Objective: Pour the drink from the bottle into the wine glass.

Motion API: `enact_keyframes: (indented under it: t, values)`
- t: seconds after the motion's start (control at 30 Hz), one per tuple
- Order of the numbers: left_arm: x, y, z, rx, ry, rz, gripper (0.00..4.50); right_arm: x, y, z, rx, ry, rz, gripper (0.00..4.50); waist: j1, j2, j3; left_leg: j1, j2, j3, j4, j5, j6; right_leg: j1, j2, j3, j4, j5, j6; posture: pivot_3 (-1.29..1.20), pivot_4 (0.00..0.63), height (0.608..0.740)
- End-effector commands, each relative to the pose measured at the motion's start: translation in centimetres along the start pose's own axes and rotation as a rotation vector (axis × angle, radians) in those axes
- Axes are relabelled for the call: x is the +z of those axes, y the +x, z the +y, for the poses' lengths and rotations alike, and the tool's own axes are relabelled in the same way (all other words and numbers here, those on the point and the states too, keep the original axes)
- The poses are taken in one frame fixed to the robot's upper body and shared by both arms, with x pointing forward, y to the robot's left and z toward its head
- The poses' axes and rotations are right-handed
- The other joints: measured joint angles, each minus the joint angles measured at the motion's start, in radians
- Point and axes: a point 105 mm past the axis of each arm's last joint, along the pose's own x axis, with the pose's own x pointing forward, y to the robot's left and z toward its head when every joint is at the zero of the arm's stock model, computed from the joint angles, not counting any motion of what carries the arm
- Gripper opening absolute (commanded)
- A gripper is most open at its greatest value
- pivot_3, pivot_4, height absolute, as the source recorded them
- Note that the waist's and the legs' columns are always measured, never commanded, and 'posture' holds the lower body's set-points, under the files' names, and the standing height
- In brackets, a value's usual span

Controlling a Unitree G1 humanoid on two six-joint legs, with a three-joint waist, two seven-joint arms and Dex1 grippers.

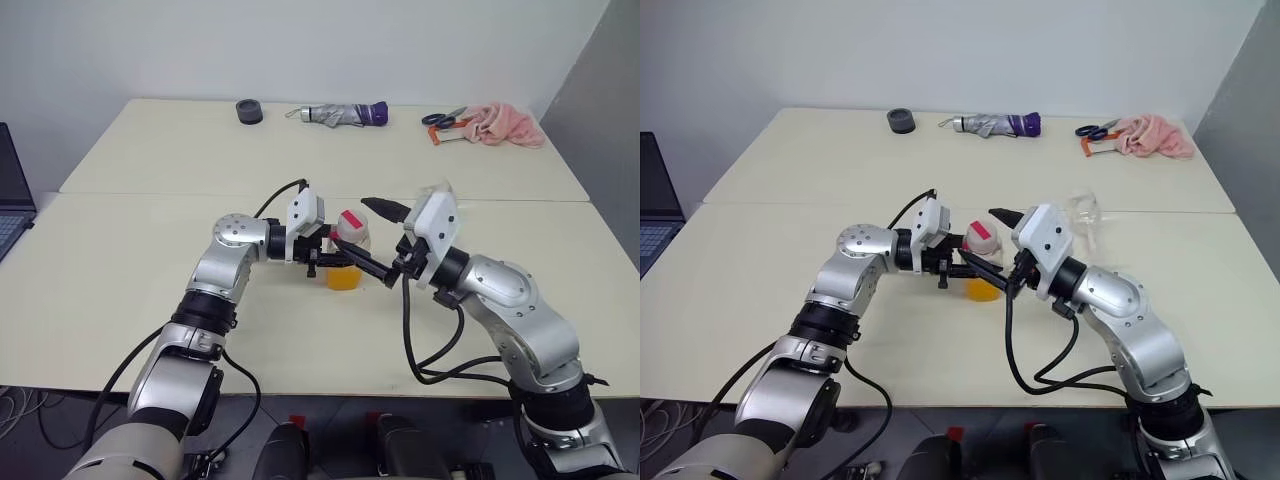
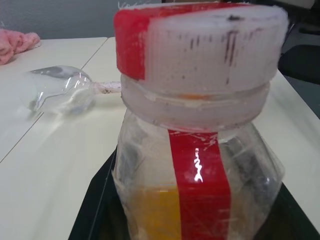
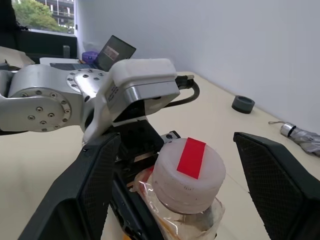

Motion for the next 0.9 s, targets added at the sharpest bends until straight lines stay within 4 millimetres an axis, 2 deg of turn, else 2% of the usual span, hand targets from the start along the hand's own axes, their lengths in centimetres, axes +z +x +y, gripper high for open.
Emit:
enact_keyframes:
  t: [0.03, 0.3, 0.9]
  values:
    - [1.6, -0.1, 0.4, -0.002, 0.065, -0.027, 1.79, 1.3, 0.4, -0.6, -0.028, -0.062, -0.049, 3.86, 0.0, 0.0, 0.0, 0.0, 0.0, 0.0, 0.0, 0.0, 0.0, 0.0, 0.0, 0.0, 0.0, 0.0, 0.0, 0.0, 0.15, 0.74]
    - [1.6, 0.0, 0.4, 0.0, 0.065, -0.029, 1.79, 0.7, 0.5, -1.8, -0.087, -0.071, -0.032, 3.86, 0.001, 0.0, 0.0, 0.0, 0.0, 0.0, 0.0, 0.0, 0.0, 0.0, 0.0, 0.0, 0.0, 0.0, 0.0, 0.0, 0.15, 0.74]
    - [1.5, -0.1, 0.4, 0.001, 0.064, -0.024, 1.79, -0.2, -0.9, -2.5, -0.107, -0.04, 0.011, 3.86, 0.001, 0.0, 0.0, 0.0, 0.0, 0.0, 0.0, 0.0, 0.0, 0.0, 0.0, 0.0, 0.0, 0.0, 0.0, 0.0, 0.15, 0.74]
